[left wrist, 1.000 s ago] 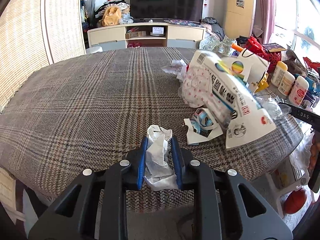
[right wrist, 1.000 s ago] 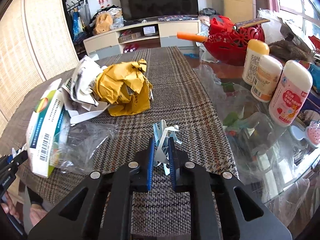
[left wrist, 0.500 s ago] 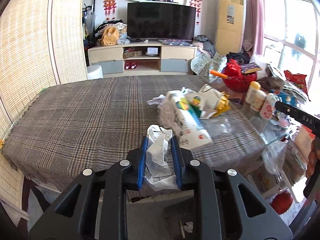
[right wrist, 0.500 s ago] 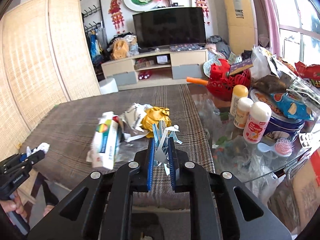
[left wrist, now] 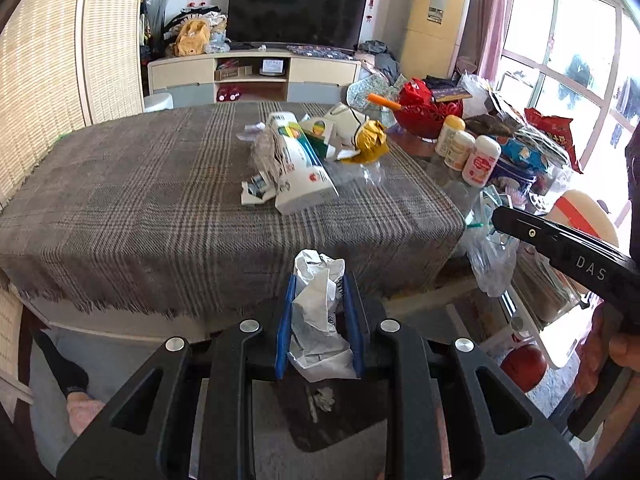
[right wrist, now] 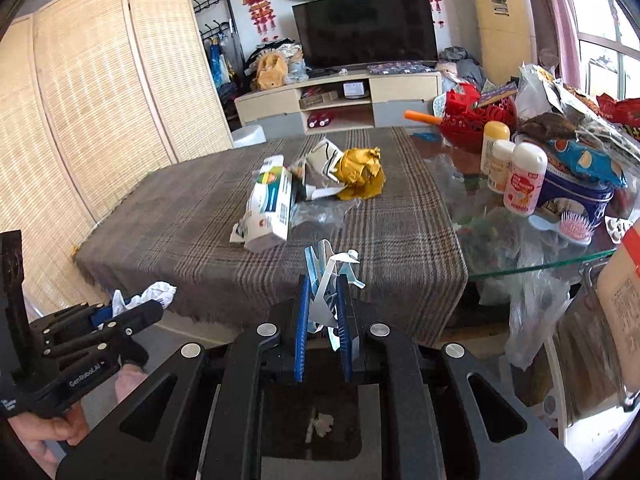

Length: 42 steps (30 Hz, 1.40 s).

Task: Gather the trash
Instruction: 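Carry the tissue and plastic piece with both tools over the bin, then open both tools to drop the tissue and plastic piece into the bin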

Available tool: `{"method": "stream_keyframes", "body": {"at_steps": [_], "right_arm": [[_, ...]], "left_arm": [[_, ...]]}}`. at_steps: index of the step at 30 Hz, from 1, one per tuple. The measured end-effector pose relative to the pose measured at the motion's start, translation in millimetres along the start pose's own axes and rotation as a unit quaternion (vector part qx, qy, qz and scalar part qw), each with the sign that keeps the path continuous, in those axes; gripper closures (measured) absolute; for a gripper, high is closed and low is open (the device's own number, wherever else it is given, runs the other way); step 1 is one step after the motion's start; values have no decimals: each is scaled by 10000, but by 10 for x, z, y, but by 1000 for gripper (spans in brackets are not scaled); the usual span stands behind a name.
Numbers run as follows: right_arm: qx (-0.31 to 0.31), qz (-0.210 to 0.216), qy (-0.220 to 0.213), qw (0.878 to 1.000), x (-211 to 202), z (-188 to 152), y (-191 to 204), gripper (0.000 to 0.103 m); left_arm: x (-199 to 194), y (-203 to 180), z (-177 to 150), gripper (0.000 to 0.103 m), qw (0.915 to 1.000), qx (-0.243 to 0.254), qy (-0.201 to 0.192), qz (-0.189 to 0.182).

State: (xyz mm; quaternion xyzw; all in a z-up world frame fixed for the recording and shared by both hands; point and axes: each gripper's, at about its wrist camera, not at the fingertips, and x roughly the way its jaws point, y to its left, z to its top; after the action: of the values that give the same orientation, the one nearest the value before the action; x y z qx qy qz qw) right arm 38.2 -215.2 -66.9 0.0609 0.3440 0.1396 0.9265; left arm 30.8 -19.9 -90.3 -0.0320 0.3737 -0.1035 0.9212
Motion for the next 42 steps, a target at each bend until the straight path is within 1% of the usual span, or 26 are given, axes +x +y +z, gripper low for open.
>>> {"method": "stream_keyframes", "body": {"at_steps": [4, 7, 11, 13, 19, 23, 25, 31, 33, 34, 35, 36, 37, 39, 40, 41, 42], "right_arm": [[63, 71, 398, 9992, 173, -295, 24, 88], [100, 67, 722, 9973, 369, -469, 29, 87], [157, 6, 1287, 9916, 713, -684, 16, 87], [181, -36, 1450, 9893, 848, -769, 9, 87], [380, -11, 1830, 9824, 1240, -972, -44, 87], [597, 104, 2174, 9742, 1508, -1113, -92, 87], [708, 131, 2311, 9703, 1622, -1174, -122, 86], [860, 144, 2466, 9652, 1799, -1246, -162, 85], [920, 132, 2505, 9636, 1836, -1261, -187, 84], [943, 124, 2518, 9631, 1852, -1262, -191, 81], [974, 107, 2522, 9627, 1868, -1261, -199, 70], [1006, 115, 2515, 9625, 1875, -1260, -207, 65], [1032, 121, 2494, 9628, 1876, -1252, -212, 59], [1039, 101, 2447, 9639, 1860, -1221, -228, 58], [1047, 95, 2430, 9643, 1848, -1200, -235, 57], [1055, 81, 2410, 9647, 1833, -1178, -241, 56], [1056, 61, 2381, 9655, 1812, -1151, -250, 55]], "left_arm": [[188, -66, -257, 81, 9994, -24, 338, -86], [379, -69, -448, 81, 9981, -48, 618, -71], [691, -55, -636, 81, 9945, -91, 1037, -105], [817, -34, -690, 81, 9930, -150, 1165, -140], [1241, 61, -922, 81, 9889, -289, 1436, -235], [1514, 118, -1094, 81, 9824, -341, 1823, -225], [1599, 136, -1147, 81, 9805, -341, 1921, -227], [1783, 165, -1197, 78, 9772, -348, 2078, -262], [1824, 167, -1203, 73, 9763, -311, 2129, -217], [1850, 158, -1194, 70, 9760, -303, 2147, -197], [1864, 167, -1194, 66, 9757, -323, 2159, -192], [1875, 176, -1193, 64, 9755, -350, 2163, -180], [1888, 183, -1194, 59, 9756, -362, 2162, -151], [1880, 191, -1180, 52, 9763, -353, 2131, -129], [1868, 195, -1167, 47, 9770, -339, 2105, -99], [1832, 201, -1150, 43, 9780, -315, 2064, -44], [1813, 187, -1119, 41, 9788, -272, 2028, 23]]}}
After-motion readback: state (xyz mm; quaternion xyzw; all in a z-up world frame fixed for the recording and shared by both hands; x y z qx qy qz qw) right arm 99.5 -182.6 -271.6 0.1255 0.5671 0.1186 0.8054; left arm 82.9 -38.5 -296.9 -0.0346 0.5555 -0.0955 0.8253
